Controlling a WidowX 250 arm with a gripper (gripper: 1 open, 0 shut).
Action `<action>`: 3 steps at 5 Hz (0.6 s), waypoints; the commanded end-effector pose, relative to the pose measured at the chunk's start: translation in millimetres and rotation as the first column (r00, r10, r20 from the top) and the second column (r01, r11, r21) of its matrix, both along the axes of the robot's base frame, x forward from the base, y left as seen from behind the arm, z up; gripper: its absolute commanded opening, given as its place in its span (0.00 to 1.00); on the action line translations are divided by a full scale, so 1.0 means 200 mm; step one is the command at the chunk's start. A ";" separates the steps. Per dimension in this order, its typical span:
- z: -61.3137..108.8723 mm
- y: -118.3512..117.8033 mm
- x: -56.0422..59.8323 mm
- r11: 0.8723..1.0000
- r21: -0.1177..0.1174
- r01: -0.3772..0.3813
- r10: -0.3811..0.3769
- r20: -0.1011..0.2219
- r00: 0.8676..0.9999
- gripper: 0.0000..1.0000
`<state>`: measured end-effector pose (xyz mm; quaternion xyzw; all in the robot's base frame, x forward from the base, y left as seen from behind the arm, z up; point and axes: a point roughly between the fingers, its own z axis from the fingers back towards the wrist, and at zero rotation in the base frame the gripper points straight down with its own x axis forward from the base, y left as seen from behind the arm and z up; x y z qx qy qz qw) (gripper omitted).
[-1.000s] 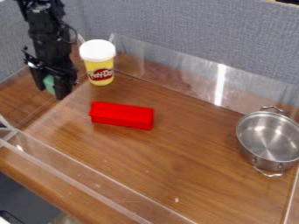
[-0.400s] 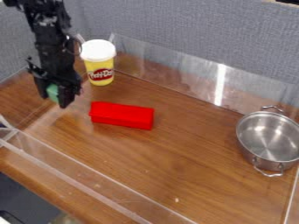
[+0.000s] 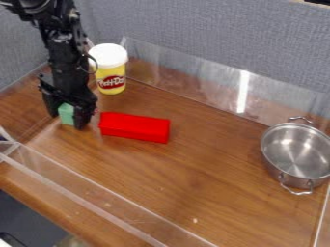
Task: Put green object to the left side of the table
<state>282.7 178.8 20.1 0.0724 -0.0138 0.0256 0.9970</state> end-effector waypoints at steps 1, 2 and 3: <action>0.12 0.02 0.05 1.000 0.028 -0.004 0.002 0.059 0.998 1.00; 0.18 0.02 0.05 0.999 0.026 -0.019 0.017 0.081 0.997 1.00; 0.25 0.02 0.04 0.999 0.023 -0.035 0.032 0.107 0.994 1.00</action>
